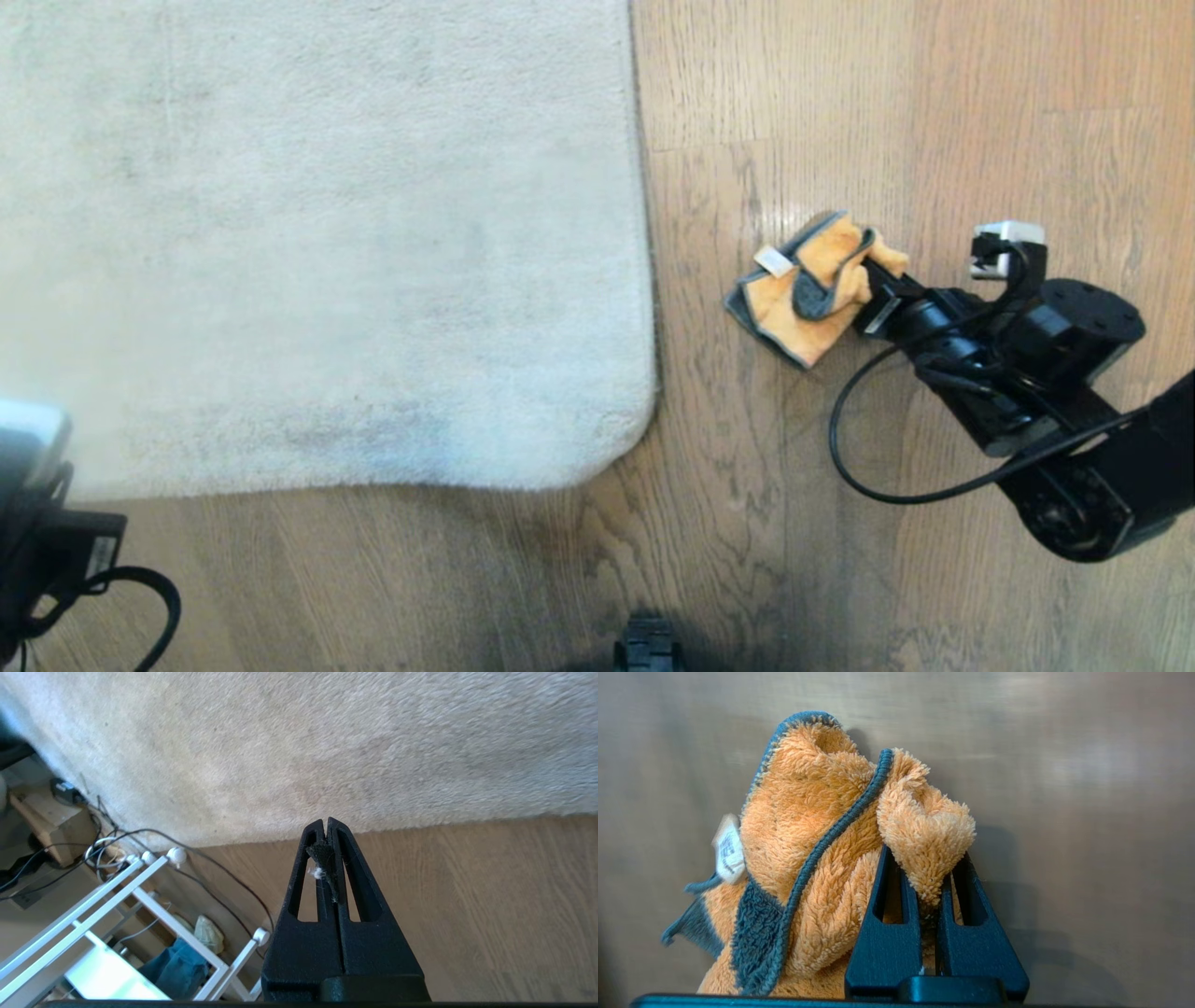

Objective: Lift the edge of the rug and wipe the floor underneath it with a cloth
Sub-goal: Lay down the carpet, then put down the rag

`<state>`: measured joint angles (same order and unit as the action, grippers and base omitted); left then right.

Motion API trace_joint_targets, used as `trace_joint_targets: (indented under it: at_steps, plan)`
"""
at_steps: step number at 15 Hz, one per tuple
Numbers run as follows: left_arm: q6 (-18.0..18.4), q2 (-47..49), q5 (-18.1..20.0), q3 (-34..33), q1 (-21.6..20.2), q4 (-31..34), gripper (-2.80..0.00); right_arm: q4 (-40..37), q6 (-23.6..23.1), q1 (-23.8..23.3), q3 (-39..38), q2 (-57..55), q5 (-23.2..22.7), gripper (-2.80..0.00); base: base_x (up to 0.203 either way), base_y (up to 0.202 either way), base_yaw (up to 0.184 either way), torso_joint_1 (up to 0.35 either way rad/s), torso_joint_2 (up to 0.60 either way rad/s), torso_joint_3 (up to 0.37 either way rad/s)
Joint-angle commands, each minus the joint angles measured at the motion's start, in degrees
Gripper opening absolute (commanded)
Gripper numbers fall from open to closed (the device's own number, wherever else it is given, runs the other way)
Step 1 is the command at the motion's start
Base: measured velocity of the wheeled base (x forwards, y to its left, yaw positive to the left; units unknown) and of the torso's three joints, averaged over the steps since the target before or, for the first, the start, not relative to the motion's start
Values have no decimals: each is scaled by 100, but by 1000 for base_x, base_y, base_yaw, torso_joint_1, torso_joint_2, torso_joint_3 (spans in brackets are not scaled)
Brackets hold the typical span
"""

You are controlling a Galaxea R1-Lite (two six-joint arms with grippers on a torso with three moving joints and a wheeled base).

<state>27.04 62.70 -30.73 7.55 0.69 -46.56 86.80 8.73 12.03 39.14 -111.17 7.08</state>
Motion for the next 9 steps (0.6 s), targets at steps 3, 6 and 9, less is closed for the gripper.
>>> trace_joint_targets:
  at_steps: [3,6,9]
  plan:
    - [3,6,-12,27,89,-29,-280,215,-282,-1050,-580,795,-73,-280,0,0,0,0,0,0]
    - [3,15,-12,27,230,-29,-280,-75,-404,-1848,-545,1175,-91,-280,0,0,0,0,0,0]
    - [3,15,-12,26,256,-29,-280,-311,-685,-2590,-536,1456,-276,-280,0,0,0,0,0,0]
